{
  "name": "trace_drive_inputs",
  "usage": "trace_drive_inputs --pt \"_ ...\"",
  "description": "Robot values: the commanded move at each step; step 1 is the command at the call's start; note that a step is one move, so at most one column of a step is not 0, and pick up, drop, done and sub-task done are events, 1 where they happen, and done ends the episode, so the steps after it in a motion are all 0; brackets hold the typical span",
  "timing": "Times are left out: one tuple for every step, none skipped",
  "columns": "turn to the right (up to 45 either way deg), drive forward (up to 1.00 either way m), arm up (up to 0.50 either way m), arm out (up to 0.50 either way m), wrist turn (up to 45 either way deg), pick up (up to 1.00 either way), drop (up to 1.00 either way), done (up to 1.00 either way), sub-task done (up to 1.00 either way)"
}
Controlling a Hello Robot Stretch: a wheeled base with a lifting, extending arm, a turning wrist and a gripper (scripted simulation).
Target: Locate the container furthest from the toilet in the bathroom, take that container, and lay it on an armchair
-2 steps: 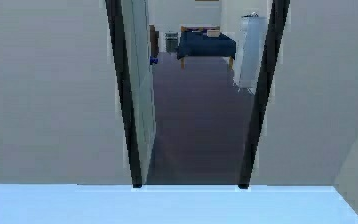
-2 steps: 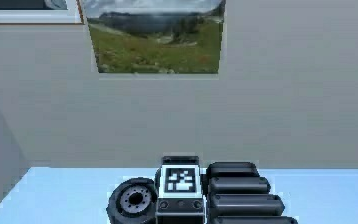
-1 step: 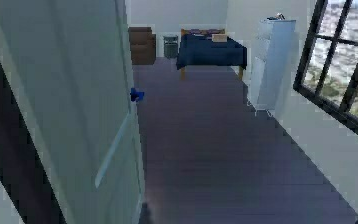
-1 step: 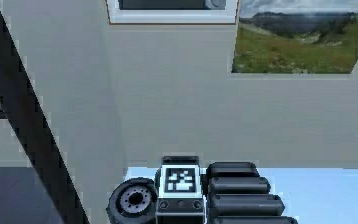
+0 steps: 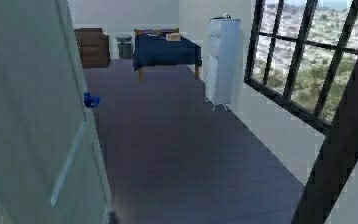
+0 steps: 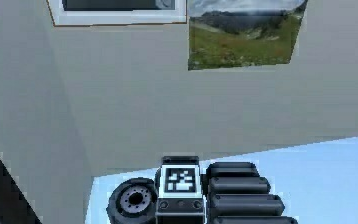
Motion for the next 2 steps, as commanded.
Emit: trace_drive_inputs --pt "0.0 0.25 0.0 0.0 0.0 0.0 0.0 0.0 0.0" --pt "-9.0 0.0 0.0 0.0 0.0 0.0 0.0 0.0 0.0"
